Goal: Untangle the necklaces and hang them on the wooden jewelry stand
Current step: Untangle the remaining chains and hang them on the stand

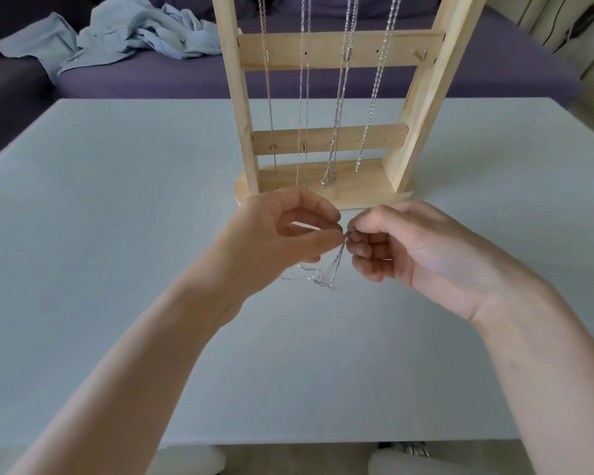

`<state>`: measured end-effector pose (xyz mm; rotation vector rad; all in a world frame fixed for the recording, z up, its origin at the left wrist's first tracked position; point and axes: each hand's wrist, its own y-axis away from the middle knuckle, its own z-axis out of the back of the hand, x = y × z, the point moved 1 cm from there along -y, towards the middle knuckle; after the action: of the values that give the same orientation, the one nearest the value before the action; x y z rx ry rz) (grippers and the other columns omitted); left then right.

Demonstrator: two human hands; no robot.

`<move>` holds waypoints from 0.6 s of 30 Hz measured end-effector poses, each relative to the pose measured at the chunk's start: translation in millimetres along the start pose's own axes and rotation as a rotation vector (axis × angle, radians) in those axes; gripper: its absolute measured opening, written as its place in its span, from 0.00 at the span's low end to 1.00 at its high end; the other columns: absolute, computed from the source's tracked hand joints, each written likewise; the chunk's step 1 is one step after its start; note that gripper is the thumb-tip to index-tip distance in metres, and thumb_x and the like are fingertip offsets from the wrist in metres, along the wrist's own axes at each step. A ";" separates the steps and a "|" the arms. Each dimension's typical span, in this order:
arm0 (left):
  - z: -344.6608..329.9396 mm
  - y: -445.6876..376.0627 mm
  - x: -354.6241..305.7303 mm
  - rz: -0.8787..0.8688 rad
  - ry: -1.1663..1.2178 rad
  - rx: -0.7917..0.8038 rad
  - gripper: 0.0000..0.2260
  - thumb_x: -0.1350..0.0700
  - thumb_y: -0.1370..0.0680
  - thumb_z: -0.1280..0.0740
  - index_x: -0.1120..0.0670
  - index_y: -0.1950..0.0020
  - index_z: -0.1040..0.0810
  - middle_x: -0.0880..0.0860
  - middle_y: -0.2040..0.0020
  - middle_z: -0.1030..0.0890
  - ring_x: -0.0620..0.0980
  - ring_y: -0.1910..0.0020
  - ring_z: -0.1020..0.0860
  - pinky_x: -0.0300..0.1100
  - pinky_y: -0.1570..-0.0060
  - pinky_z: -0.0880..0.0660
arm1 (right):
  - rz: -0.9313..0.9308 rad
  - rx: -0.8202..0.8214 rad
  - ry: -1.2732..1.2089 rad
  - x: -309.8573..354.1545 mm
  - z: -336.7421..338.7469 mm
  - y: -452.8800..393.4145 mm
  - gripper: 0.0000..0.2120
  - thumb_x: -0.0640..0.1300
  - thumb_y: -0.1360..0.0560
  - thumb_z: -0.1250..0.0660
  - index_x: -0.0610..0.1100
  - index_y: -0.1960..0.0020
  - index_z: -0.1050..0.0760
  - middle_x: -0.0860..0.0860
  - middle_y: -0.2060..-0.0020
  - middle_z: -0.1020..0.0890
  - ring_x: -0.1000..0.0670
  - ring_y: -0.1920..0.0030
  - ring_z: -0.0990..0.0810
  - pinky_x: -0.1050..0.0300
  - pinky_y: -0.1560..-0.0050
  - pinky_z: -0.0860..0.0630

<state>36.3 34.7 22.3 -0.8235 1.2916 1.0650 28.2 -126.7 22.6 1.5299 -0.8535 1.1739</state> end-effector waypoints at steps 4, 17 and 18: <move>-3.4 -0.2 0.4 -0.138 -0.148 -0.056 0.09 0.64 0.30 0.27 0.51 0.58 0.22 0.42 0.66 0.19 0.38 0.64 0.22 0.29 0.62 0.27 | 0.006 0.011 -0.019 0.6 -3.6 -2.0 0.13 0.36 0.24 0.41 0.40 0.68 0.29 0.48 0.73 0.28 0.51 0.74 0.29 0.63 0.74 0.33; 2.5 -3.1 5.3 -0.010 -0.034 -0.039 0.12 0.64 0.30 0.29 0.54 0.53 0.27 0.47 0.66 0.17 0.44 0.67 0.23 0.31 0.66 0.27 | 0.349 -0.166 0.311 3.5 -2.1 -4.5 0.06 0.35 0.30 0.29 0.44 0.62 0.20 0.57 0.73 0.21 0.59 0.70 0.26 0.68 0.68 0.29; 2.3 -3.6 5.5 -0.008 -0.035 -0.041 0.12 0.64 0.30 0.29 0.54 0.53 0.28 0.47 0.66 0.17 0.44 0.67 0.23 0.31 0.66 0.26 | 0.351 -0.133 0.338 2.9 -3.5 -4.8 0.06 0.34 0.30 0.29 0.44 0.62 0.20 0.57 0.73 0.21 0.59 0.70 0.25 0.69 0.68 0.29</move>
<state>40.2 36.5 16.8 -0.8372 1.2399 1.0979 32.5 -122.0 24.2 1.0579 -0.9689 1.5438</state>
